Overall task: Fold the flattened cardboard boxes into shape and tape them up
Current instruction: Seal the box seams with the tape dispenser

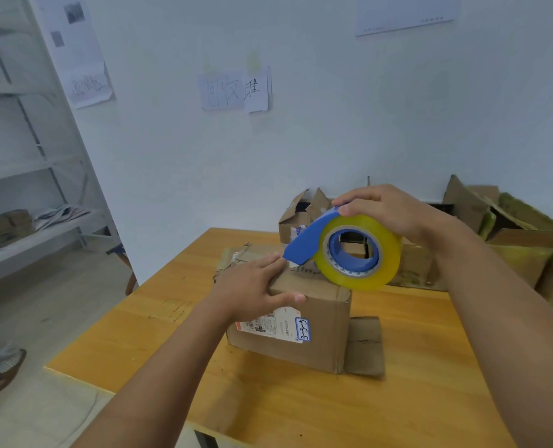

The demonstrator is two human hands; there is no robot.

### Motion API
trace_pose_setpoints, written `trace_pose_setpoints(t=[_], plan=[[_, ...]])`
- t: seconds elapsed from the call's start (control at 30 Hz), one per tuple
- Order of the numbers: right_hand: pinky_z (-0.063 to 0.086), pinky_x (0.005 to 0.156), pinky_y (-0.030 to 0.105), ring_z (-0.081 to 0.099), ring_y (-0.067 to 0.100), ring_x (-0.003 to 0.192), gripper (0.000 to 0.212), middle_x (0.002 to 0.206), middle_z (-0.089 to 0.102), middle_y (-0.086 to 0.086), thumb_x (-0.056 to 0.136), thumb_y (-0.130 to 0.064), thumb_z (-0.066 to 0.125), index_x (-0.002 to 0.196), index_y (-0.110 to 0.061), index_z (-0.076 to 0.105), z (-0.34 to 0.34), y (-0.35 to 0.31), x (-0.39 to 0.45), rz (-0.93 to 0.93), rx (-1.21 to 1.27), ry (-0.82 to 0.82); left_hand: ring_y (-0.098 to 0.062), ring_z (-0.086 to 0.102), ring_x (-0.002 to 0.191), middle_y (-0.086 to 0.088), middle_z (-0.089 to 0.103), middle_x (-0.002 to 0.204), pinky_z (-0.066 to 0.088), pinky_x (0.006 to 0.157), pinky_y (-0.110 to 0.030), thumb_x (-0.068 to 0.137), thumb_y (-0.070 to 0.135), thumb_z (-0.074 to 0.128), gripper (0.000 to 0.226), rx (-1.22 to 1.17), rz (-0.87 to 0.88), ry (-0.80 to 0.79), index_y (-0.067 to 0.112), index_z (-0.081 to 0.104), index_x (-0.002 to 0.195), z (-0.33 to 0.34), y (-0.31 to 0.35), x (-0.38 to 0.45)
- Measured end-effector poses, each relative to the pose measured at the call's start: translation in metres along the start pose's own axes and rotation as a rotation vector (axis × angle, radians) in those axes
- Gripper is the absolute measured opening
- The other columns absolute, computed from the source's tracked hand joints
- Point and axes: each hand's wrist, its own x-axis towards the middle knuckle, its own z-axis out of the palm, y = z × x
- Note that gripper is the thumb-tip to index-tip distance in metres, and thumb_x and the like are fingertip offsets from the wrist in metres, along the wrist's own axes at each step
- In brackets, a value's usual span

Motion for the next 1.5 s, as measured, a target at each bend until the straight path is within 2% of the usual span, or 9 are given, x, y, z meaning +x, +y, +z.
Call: trace_pose_setpoints(t=[0.33, 0.53, 0.67, 0.83, 0.93, 1.07, 1.2, 1.37, 1.5], plan=[[0.047, 0.088, 0.023, 0.061, 0.003, 0.107, 0.018, 0.116, 0.068, -0.015, 0.094, -0.028, 0.065, 0.105, -0.040, 0.073, -0.022, 0.029, -0.047, 0.005, -0.021, 0.060, -0.014, 0.026, 0.148, 0.014, 0.019, 0.164, 0.040, 0.103, -0.040, 0.066, 0.101, 0.005, 0.084, 0.016, -0.021, -0.040, 0.068, 0.010, 0.144, -0.001, 0.010, 0.000], [0.053, 0.094, 0.033, 0.063, 0.009, 0.105, 0.020, 0.114, 0.068, -0.011, 0.095, -0.026, 0.064, 0.107, -0.039, 0.074, -0.016, 0.038, -0.060, 0.007, 0.025, 0.139, -0.014, 0.014, 0.150, 0.011, 0.012, 0.165, 0.020, 0.118, -0.042, 0.063, 0.103, 0.013, 0.109, 0.026, -0.023, 0.015, 0.040, 0.034, 0.150, -0.004, 0.038, 0.002], [0.052, 0.098, 0.039, 0.061, 0.014, 0.110, 0.021, 0.118, 0.067, -0.007, 0.095, -0.023, 0.064, 0.110, -0.034, 0.074, -0.011, 0.041, -0.067, 0.016, 0.048, 0.174, -0.015, 0.029, 0.145, 0.007, 0.028, 0.161, 0.028, 0.116, -0.036, 0.072, 0.097, 0.024, 0.109, 0.026, 0.062, 0.048, 0.029, 0.021, 0.157, 0.009, 0.069, 0.009], [0.050, 0.083, 0.015, 0.060, 0.009, 0.108, 0.020, 0.118, 0.065, -0.009, 0.095, -0.025, 0.064, 0.107, -0.041, 0.068, 0.000, 0.038, -0.066, -0.021, 0.063, 0.157, -0.013, 0.036, 0.137, 0.011, 0.037, 0.155, 0.030, 0.110, -0.029, 0.078, 0.081, 0.031, 0.091, -0.006, 0.149, 0.030, 0.035, 0.021, 0.155, 0.002, 0.054, 0.016], [0.047, 0.083, 0.018, 0.061, 0.008, 0.106, 0.019, 0.115, 0.066, -0.010, 0.095, -0.025, 0.064, 0.110, -0.037, 0.068, 0.008, 0.039, -0.064, -0.018, 0.105, 0.185, -0.012, 0.019, 0.149, 0.011, 0.024, 0.162, 0.017, 0.119, -0.031, 0.080, 0.076, 0.028, 0.089, 0.003, 0.168, 0.003, 0.033, 0.018, 0.157, 0.004, 0.048, 0.015], [0.050, 0.088, 0.025, 0.061, 0.010, 0.108, 0.021, 0.118, 0.065, -0.006, 0.095, -0.025, 0.065, 0.113, -0.034, 0.068, 0.010, 0.043, -0.069, 0.004, 0.152, 0.196, -0.007, 0.036, 0.140, 0.021, 0.035, 0.155, 0.042, 0.103, -0.030, 0.079, 0.091, 0.025, 0.086, -0.046, 0.154, 0.035, 0.042, 0.035, 0.149, 0.007, 0.046, 0.015], [0.052, 0.093, 0.032, 0.063, 0.014, 0.108, 0.024, 0.120, 0.066, -0.006, 0.094, -0.028, 0.067, 0.117, -0.034, 0.070, 0.007, 0.049, -0.080, 0.035, 0.160, 0.183, -0.004, 0.031, 0.144, 0.022, 0.030, 0.158, 0.043, 0.104, -0.031, 0.078, 0.091, 0.025, 0.085, -0.047, 0.118, 0.038, 0.045, 0.033, 0.150, 0.007, 0.047, 0.016], [0.047, 0.085, 0.019, 0.064, 0.000, 0.105, 0.031, 0.113, 0.069, -0.020, 0.079, -0.042, 0.065, 0.109, -0.043, 0.074, -0.014, 0.062, -0.114, 0.038, 0.209, 0.256, -0.009, 0.020, 0.149, 0.015, 0.022, 0.162, 0.031, 0.112, -0.036, 0.082, 0.084, 0.030, 0.075, -0.026, 0.059, -0.033, 0.059, 0.014, 0.150, 0.006, 0.050, 0.015], [0.046, 0.080, 0.008, 0.062, -0.005, 0.105, 0.033, 0.112, 0.069, -0.022, 0.077, -0.040, 0.065, 0.109, -0.041, 0.073, -0.006, 0.075, -0.126, 0.045, 0.231, 0.236, -0.015, 0.024, 0.147, 0.005, 0.030, 0.160, 0.027, 0.111, -0.033, 0.094, 0.065, 0.040, 0.062, -0.001, 0.088, -0.035, 0.050, 0.022, 0.152, 0.002, 0.061, 0.017]])
